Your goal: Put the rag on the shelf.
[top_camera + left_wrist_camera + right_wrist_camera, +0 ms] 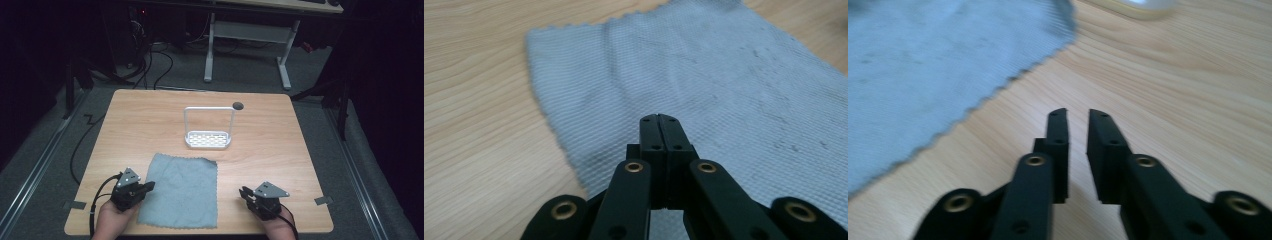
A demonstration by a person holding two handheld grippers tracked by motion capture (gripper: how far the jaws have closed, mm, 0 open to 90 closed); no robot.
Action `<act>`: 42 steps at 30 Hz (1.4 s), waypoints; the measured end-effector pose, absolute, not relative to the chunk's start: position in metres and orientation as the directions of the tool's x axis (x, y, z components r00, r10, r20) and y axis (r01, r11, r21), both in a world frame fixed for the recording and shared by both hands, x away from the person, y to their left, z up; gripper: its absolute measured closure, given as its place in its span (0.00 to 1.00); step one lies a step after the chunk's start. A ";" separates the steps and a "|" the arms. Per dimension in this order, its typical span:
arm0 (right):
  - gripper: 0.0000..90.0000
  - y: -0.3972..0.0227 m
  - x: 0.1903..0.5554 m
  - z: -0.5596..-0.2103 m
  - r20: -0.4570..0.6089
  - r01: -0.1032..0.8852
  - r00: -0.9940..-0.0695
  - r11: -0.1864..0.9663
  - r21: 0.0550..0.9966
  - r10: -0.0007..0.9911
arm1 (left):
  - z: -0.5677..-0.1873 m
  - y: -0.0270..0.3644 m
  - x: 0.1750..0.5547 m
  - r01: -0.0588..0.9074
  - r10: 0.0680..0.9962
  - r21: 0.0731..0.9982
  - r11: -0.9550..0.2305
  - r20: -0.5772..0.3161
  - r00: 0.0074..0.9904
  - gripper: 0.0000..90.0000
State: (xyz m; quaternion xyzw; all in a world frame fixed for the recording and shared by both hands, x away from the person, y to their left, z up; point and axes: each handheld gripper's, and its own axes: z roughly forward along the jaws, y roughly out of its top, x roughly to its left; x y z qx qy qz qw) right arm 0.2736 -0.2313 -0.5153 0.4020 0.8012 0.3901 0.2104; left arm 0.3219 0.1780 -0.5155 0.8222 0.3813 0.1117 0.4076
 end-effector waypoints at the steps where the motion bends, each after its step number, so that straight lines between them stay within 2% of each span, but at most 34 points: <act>1: 1.00 -0.222 0.277 -0.513 -0.024 0.473 -0.613 0.392 0.789 0.790 | -0.516 0.175 0.322 0.533 0.712 0.755 -0.383 -0.127 0.691 1.00; 8: 1.00 -0.154 0.311 -0.516 -0.057 0.433 -0.702 0.489 0.757 0.710 | -0.528 0.164 0.321 0.556 0.690 0.712 -0.429 -0.139 0.710 0.98; 13: 1.00 -0.137 0.335 -0.526 -0.072 0.462 -0.708 0.538 0.705 0.702 | -0.529 0.160 0.319 0.546 0.669 0.714 -0.439 -0.146 0.728 0.96; 18: 1.00 -0.148 0.329 -0.527 -0.064 0.466 -0.708 0.533 0.706 0.704 | -0.529 0.147 0.311 0.528 0.615 0.716 -0.458 -0.174 0.769 0.94; 24: 1.00 -0.181 0.307 -0.526 -0.057 0.479 -0.698 0.525 0.703 0.714 | -0.528 0.121 0.299 0.500 0.547 0.714 -0.491 -0.194 0.815 0.89; 28: 1.00 -0.210 0.290 -0.525 -0.057 0.499 -0.675 0.511 0.700 0.736 | -0.518 0.110 0.292 0.460 0.527 0.757 -0.463 -0.182 0.830 0.85; 33: 0.91 -0.236 0.281 -0.527 -0.010 0.524 -0.630 0.434 0.733 0.777 | -0.517 0.117 0.298 0.479 0.584 0.774 -0.414 -0.178 0.792 0.80; 35: 0.85 -0.245 0.278 -0.523 0.001 0.518 -0.595 0.383 0.764 0.804 | -0.518 0.124 0.302 0.486 0.613 0.782 -0.390 -0.173 0.771 0.72; 36: 0.85 -0.245 0.278 -0.523 0.001 0.518 -0.595 0.383 0.764 0.804 | -0.518 0.127 0.302 0.484 0.623 0.787 -0.382 -0.168 0.764 0.72; 38: 0.80 -0.253 0.277 -0.518 0.028 0.522 -0.569 0.335 0.785 0.822 | -0.519 0.134 0.305 0.493 0.650 0.794 -0.357 -0.168 0.741 0.65; 42: 0.78 -0.261 0.275 -0.516 0.051 0.538 -0.540 0.298 0.789 0.840 | -0.520 0.142 0.312 0.511 0.688 0.801 -0.312 -0.180 0.703 0.58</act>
